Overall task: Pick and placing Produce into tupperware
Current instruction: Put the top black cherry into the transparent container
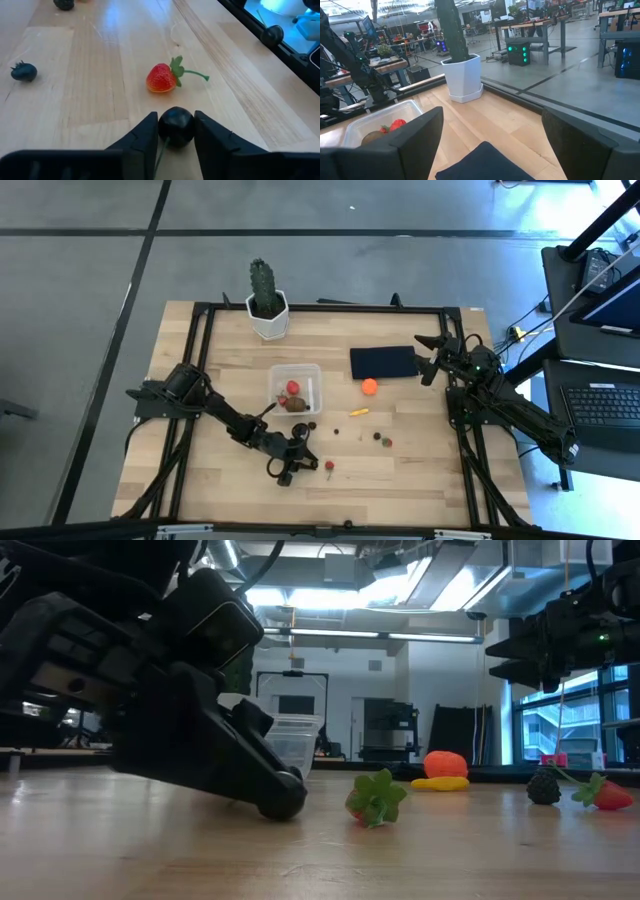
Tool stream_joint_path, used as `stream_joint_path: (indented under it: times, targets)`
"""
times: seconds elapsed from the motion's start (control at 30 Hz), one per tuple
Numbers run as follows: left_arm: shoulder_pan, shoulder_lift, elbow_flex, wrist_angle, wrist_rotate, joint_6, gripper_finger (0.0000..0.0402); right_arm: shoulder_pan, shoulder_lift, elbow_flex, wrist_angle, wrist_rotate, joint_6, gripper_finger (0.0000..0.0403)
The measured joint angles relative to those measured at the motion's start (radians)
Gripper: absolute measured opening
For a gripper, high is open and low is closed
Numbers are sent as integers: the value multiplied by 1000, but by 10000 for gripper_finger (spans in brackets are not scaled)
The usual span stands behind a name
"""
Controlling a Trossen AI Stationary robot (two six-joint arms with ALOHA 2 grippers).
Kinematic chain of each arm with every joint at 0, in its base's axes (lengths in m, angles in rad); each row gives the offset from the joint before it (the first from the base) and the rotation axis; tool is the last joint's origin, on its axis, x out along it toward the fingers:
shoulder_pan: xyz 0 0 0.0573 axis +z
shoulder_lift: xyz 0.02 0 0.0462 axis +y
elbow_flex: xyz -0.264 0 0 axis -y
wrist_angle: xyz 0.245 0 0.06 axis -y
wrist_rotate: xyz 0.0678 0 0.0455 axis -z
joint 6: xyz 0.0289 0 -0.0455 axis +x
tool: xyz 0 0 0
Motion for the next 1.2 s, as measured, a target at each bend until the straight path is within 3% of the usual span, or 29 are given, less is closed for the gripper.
stream_joint_path:
  times: [0.4,0.6,0.73,1.03,1.2]
  targets:
    - [0,-10,-2,-5,0,-18,105,0,0,0,0,0,1,339]
    - [5,-131,-30,-76,5,-18,89,0,0,0,0,0,1,339]
    - [4,-269,-29,-228,-36,8,97,0,0,0,0,0,1,339]
    - [57,-570,-29,-707,-316,0,101,0,0,0,0,0,2,339]
    - [170,-651,-29,-893,-333,-38,96,0,0,0,0,0,0,339]
